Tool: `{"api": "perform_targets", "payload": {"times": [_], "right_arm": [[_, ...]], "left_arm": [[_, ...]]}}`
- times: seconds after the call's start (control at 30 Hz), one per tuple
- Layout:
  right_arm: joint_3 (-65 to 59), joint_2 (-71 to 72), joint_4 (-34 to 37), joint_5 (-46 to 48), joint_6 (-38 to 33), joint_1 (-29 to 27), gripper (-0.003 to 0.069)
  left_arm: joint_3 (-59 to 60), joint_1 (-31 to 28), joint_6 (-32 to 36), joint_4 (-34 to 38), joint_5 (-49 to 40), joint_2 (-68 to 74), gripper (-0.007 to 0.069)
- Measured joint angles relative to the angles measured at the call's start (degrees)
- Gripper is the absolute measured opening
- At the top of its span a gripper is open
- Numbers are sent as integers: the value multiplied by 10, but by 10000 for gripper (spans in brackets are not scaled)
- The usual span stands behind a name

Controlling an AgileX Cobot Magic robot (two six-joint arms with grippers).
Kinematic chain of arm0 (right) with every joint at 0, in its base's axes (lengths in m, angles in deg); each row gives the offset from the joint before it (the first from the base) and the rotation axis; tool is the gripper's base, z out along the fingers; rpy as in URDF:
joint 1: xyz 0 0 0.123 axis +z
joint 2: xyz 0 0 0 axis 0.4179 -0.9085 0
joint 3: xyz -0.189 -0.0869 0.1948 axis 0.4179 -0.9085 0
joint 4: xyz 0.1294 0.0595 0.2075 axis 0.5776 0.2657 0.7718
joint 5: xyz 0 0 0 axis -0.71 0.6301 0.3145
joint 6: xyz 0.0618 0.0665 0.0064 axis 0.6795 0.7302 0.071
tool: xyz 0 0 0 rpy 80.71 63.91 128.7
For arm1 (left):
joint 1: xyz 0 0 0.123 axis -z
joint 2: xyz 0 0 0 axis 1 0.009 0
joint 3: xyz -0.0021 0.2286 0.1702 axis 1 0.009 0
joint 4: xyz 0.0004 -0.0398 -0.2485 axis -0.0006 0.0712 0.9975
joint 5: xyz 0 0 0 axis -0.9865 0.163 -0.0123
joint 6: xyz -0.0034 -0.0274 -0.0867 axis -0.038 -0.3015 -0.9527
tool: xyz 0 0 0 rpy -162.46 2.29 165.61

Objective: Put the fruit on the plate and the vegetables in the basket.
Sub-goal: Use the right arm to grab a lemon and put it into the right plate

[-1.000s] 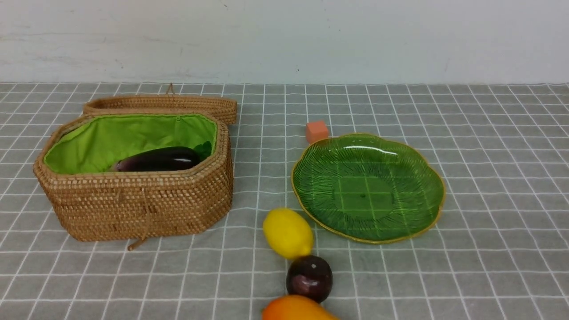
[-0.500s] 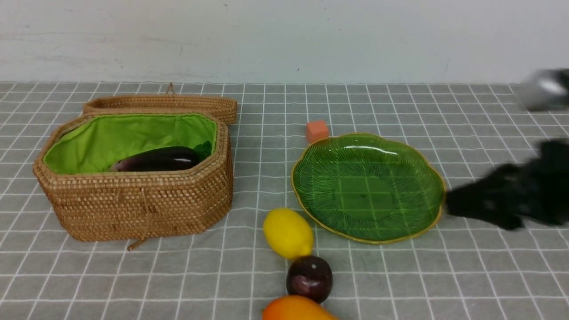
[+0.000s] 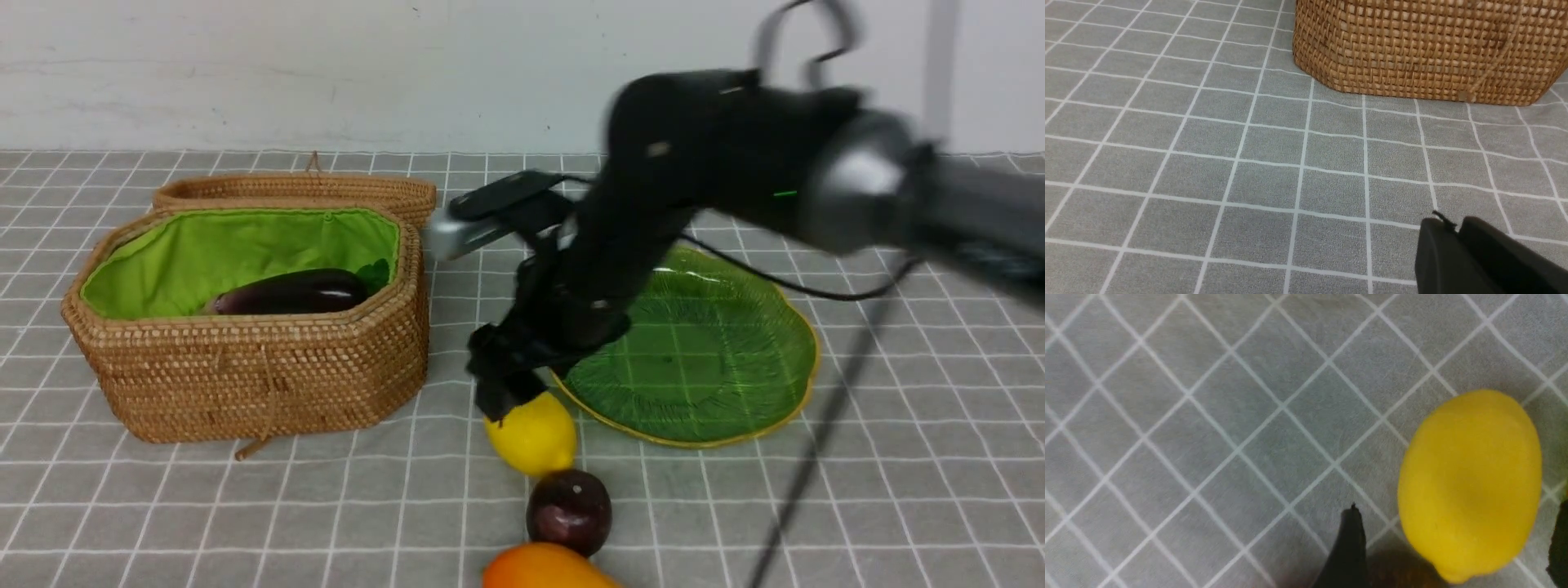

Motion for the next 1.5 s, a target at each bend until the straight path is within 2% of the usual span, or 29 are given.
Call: {"api": "perform_targets", "payload": {"times": [0.13,0.3,0.43,0.57,0.67,0.7,0.73,0.77,0.8,0.83,0.9,0.97,1.17,1.3,1.33,1.37,1.43,1.47,1.5], "right_arm": [[75,-72,-47,42,45,8,603],[92,-98,-71,55,61,9,592],[94,-98,-70,58,61,9,569],[95,-98,-51,74,60,9,481],[96,-95,-23,80,54,8,465],[96,-92,-16,80,52,7,442],[96,-85,-10,80,52,6,371],[96,-77,-6,80,52,5,248],[96,-65,-4,80,52,0,91],[96,-56,-4,82,52,-4,36],[96,-38,-4,85,52,-17,-7],[96,-12,-8,86,52,-46,-18],[89,19,-15,71,78,-144,-4],[38,25,15,64,56,-156,63],[18,28,34,63,36,-145,119],[11,30,39,63,27,-140,138],[-24,32,65,56,4,-99,311],[-26,32,66,54,3,-96,340],[-37,32,66,47,-2,-78,446]], "left_arm": [[0,0,0,0,0,0,66],[0,0,0,0,1,0,73],[0,0,0,0,1,0,77],[0,0,0,0,1,0,83],[0,0,0,0,1,0,86],[0,0,0,0,1,0,88],[0,0,0,0,1,0,90],[0,0,0,0,1,0,90],[0,0,0,0,1,0,92],[0,0,0,0,1,0,92],[0,0,0,0,1,0,92],[0,0,0,0,1,0,92],[0,0,0,-1,1,0,100],[0,0,0,-1,2,0,103],[0,0,0,-1,2,0,103],[0,0,0,-1,2,0,103],[0,0,0,-1,2,0,104],[0,0,0,-1,2,0,105],[0,0,0,-1,2,0,107]]}}
